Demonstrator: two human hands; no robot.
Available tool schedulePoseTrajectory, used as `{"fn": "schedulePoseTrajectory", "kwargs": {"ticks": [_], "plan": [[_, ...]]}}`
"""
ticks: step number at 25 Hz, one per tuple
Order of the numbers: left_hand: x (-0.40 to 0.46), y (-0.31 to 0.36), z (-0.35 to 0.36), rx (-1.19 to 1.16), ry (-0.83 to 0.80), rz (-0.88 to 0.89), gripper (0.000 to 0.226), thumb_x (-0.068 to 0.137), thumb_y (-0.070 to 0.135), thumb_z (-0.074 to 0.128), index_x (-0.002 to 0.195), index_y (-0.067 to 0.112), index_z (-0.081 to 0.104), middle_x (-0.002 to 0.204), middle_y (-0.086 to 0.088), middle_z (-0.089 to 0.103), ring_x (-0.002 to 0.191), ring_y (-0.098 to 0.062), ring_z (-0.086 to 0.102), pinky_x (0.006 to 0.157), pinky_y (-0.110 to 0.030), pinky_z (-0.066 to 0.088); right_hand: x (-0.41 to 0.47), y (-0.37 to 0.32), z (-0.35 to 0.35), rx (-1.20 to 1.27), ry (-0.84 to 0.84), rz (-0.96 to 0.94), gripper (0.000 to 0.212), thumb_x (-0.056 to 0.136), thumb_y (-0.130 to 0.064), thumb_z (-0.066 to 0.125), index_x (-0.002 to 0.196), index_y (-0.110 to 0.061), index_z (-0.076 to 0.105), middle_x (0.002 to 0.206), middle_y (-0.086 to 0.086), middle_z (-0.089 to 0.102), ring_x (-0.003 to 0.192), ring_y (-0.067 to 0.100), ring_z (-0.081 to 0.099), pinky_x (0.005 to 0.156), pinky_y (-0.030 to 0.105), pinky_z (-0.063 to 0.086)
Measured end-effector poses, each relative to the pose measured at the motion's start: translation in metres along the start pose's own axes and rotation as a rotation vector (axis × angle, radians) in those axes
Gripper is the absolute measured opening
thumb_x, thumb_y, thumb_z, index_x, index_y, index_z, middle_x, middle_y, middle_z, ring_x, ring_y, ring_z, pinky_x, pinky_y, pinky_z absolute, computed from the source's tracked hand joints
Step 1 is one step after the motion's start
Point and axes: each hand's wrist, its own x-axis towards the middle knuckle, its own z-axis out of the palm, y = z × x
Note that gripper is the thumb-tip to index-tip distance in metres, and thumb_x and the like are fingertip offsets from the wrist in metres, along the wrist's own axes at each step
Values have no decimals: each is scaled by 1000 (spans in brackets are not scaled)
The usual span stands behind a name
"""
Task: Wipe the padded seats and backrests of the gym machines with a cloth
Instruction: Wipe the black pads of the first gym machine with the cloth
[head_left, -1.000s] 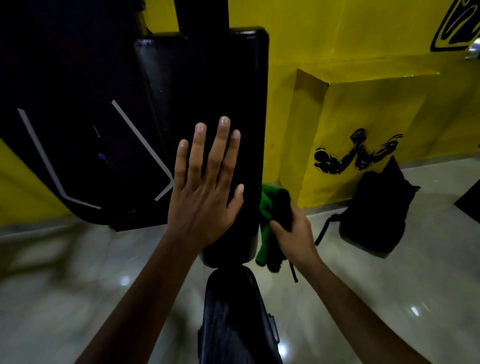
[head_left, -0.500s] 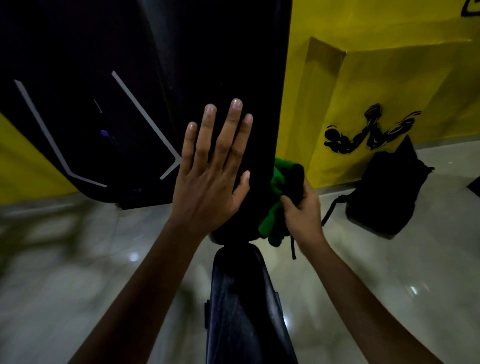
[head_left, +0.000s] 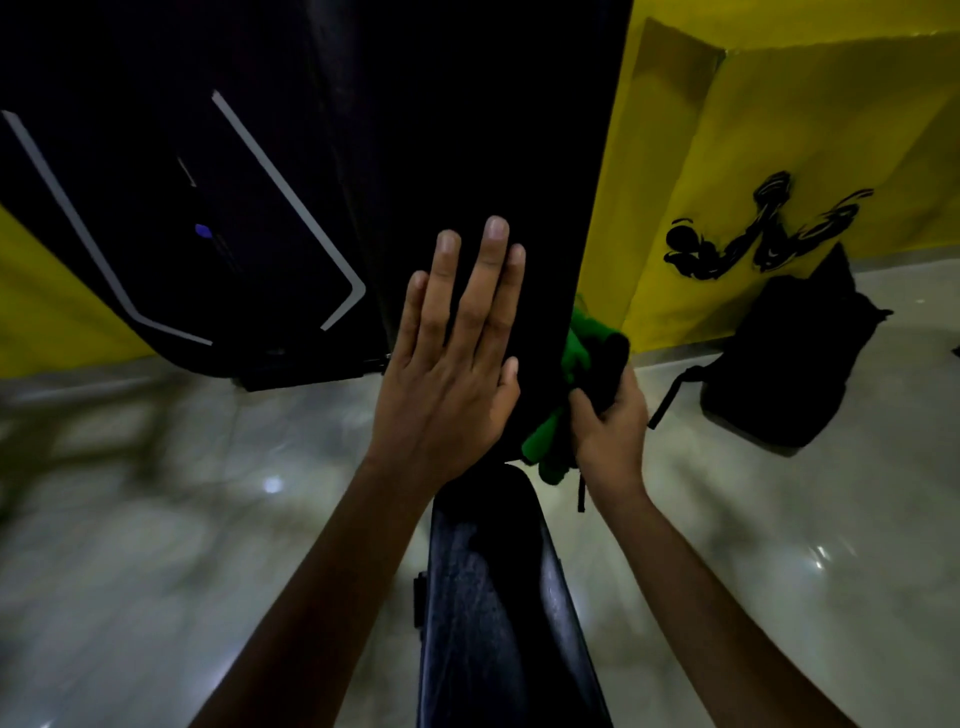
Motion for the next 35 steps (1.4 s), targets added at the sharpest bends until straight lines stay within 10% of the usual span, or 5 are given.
{"fn": "schedulePoseTrajectory", "kwargs": {"ticks": [17, 24, 35], "plan": [[-30, 6, 33, -17, -1, 20, 85, 91, 31, 49, 150, 11, -8, 155, -4, -26, 144, -26, -18, 119, -42, -3, 12, 64, 4, 16, -85, 232, 46, 77, -7, 45, 121, -11, 58, 113, 13, 65, 101, 23, 63, 88, 35, 53], [-44, 7, 43, -6, -6, 30, 80, 96, 34, 46, 150, 12, -8, 155, -5, -26, 144, -26, -18, 119, -42, -2, -21, 92, 35, 503, 55, 955, 23, 89, 5, 39, 103, -2, 55, 80, 16, 60, 61, 25, 61, 46, 25, 53], [-26, -50, 22, 160, 77, 339, 64, 99, 41, 49, 151, 16, 22, 157, -6, 14, 145, -23, 5, 117, -44, -1, -60, 88, 69, 792, 51, 1159, 35, 91, -3, 37, 123, -3, 53, 91, 19, 61, 73, 31, 59, 48, 30, 55]]}}
